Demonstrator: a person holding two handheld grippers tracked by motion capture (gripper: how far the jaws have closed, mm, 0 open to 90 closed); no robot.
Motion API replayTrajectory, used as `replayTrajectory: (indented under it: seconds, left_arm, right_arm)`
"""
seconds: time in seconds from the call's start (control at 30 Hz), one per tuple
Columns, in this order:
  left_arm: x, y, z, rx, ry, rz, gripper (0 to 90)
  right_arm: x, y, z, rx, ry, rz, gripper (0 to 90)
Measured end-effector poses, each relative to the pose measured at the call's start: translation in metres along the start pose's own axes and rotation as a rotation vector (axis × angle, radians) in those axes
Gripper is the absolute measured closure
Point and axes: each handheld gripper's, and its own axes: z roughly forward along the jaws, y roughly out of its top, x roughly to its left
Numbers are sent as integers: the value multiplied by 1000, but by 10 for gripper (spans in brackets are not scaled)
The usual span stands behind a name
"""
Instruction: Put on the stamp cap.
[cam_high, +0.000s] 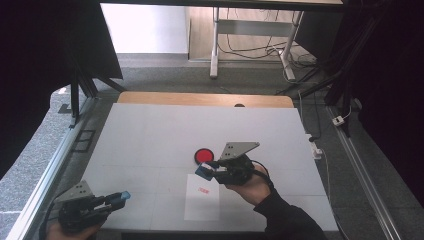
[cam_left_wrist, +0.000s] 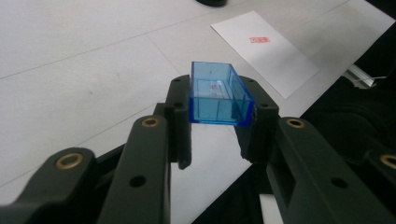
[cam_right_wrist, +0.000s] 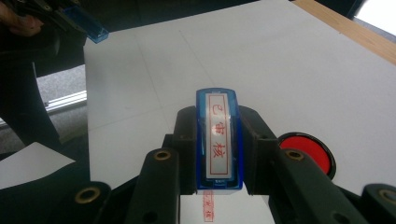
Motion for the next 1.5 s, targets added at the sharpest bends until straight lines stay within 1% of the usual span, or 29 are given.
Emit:
replayTrajectory:
  seconds: [0.1,0.2,0.33,0.47,0.6,0.7,0.83,0.93,1.0,1.13,1.3,1.43,1.5]
  left_arm:
    - [0,2,0,4,-14,-2,684]
    - [-1,7,3,13,-22,16,684]
    - [-1,13,7,11,-47,33,683]
    - [-1,17,12,12,-76,35,683]
    - [-3,21,19,22,-89,60,683]
    - [-5,26,25,24,-108,87,683]
    - [-6,32,35,34,-129,124,683]
    - [-8,36,41,42,-137,158,683]
    - [-9,40,45,43,-151,179,683]
    - [-9,48,55,51,-194,204,683]
    - [-12,59,67,61,-247,246,683]
    - [-15,68,75,77,-274,280,683]
    - [-17,72,78,77,-290,294,683]
  right_arm:
    - [1,1,-1,-5,1,0,715]
    - [1,2,-2,-9,4,-3,715]
    - [2,3,-3,-14,11,-5,715]
    - [2,4,-5,-18,15,-6,715]
    - [2,5,-6,-26,23,-6,715]
    - [3,6,-6,-30,33,-7,715]
    - [4,7,-7,-33,42,-20,715]
    - [3,8,-8,-39,49,-16,715]
    - [2,8,-10,-40,56,-14,714]
    - [4,9,-11,-48,65,-13,714]
    - [7,11,-11,-47,72,-31,715]
    - [6,10,-11,-50,87,-29,714]
    - [7,10,-11,-55,91,-26,715]
